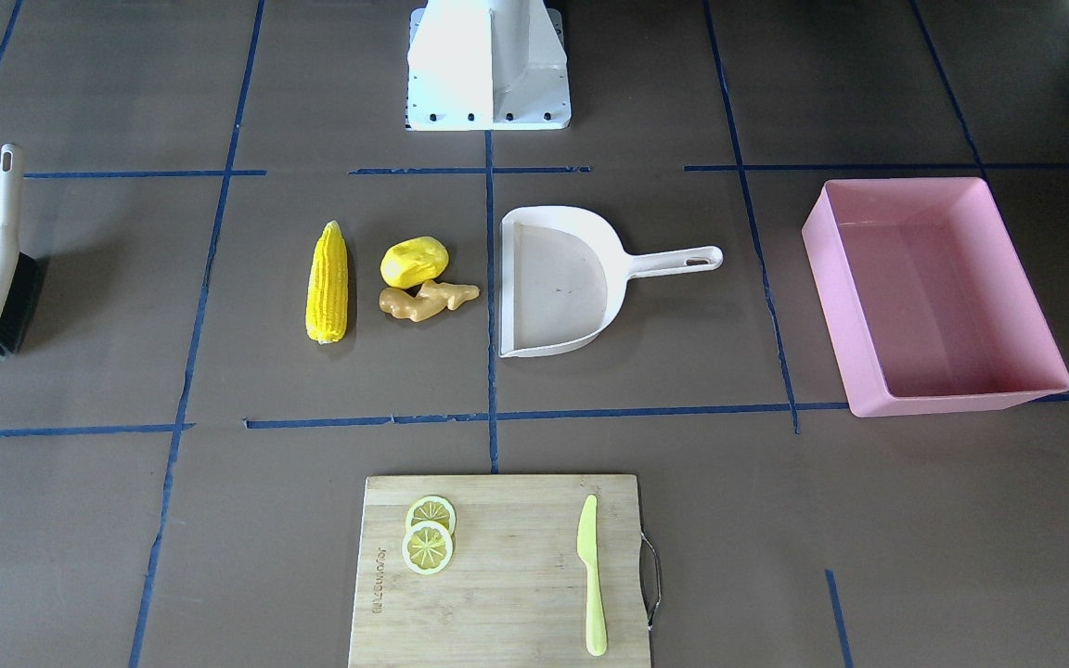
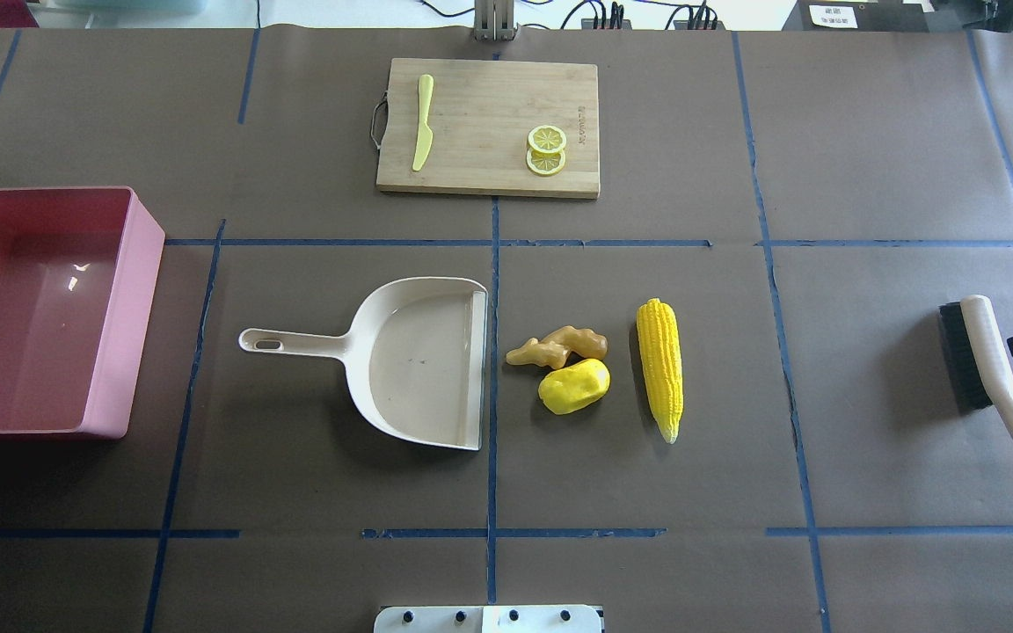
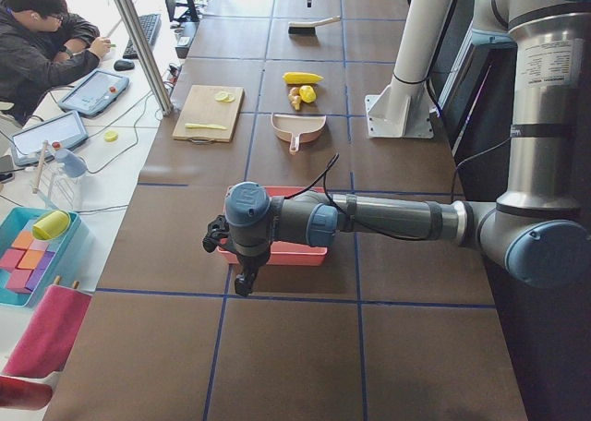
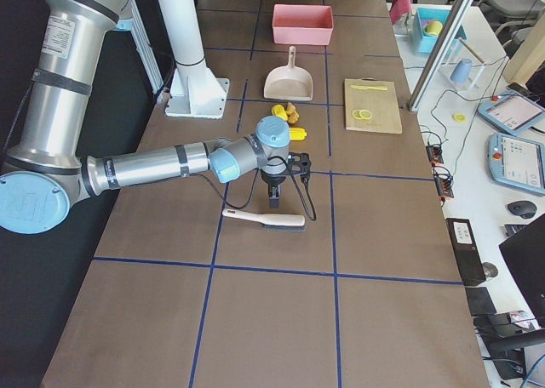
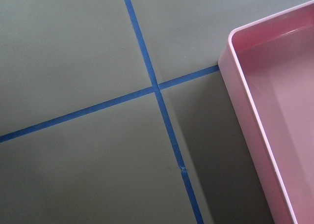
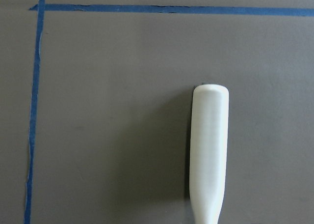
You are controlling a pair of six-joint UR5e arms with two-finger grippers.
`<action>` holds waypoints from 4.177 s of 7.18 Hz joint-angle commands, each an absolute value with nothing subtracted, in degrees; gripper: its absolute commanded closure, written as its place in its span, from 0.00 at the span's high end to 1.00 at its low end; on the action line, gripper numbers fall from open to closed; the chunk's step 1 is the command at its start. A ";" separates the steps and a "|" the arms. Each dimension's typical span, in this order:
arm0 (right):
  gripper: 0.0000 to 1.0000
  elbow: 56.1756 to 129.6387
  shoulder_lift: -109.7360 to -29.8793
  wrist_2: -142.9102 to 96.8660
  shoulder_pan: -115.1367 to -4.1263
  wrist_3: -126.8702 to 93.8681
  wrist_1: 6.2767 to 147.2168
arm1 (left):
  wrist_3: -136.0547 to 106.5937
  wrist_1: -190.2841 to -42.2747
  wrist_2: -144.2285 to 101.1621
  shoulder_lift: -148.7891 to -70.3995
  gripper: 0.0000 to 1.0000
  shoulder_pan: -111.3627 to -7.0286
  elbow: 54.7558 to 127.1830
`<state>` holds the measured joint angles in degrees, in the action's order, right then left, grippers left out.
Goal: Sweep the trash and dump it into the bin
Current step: 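Grasp the white handle of the black brush with the right gripper, then reach the left gripper to the beige dustpan handle and grasp it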
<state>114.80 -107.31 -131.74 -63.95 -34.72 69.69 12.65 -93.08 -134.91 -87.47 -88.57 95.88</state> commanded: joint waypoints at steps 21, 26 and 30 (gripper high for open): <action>0.00 105.56 -111.09 -123.58 -49.04 -40.96 57.31 | 10.28 -106.92 -136.84 -91.23 0.99 -75.69 102.39; 0.05 105.65 -110.92 -123.57 -49.04 -40.61 56.95 | 10.55 -109.86 -128.39 -105.63 0.99 -52.68 106.33; 0.05 105.64 -111.01 -123.57 -49.04 -40.78 56.95 | 10.55 -96.70 -122.44 -112.22 0.98 -40.19 107.31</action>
